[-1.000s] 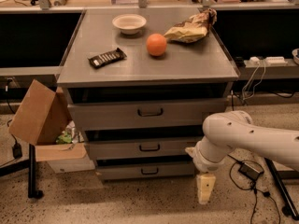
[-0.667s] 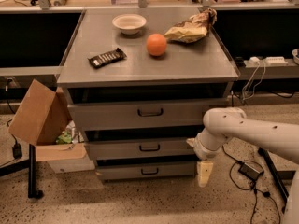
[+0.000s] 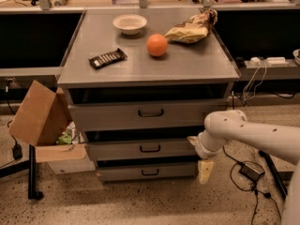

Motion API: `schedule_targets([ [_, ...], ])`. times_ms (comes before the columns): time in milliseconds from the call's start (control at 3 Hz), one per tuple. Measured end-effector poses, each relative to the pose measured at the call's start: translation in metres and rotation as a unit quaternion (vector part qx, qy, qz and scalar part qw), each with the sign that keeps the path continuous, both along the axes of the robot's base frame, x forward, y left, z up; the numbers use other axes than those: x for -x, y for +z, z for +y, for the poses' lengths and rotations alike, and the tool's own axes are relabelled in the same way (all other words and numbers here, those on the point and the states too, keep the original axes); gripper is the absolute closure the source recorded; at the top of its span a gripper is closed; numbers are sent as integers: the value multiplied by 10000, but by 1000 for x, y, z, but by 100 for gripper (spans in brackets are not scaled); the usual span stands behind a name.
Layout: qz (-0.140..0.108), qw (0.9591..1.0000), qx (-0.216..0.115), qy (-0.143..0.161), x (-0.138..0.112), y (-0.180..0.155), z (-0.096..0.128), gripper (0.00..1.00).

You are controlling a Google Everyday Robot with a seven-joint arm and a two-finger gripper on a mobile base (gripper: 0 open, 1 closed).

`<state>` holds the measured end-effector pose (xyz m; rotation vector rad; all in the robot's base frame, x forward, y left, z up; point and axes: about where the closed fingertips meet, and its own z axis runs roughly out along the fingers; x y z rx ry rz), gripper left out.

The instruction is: Open middle drawer

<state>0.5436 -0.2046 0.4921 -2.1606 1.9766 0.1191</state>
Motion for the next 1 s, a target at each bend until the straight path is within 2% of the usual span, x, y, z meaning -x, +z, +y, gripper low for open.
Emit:
schedule_targets([
  [333, -321, 9991, 189, 206, -27, -16, -5, 0],
  [667, -421, 9986, 193, 240, -52, -36, -13, 0],
  [1000, -412, 9987, 135, 254, -70, -54, -14, 0],
])
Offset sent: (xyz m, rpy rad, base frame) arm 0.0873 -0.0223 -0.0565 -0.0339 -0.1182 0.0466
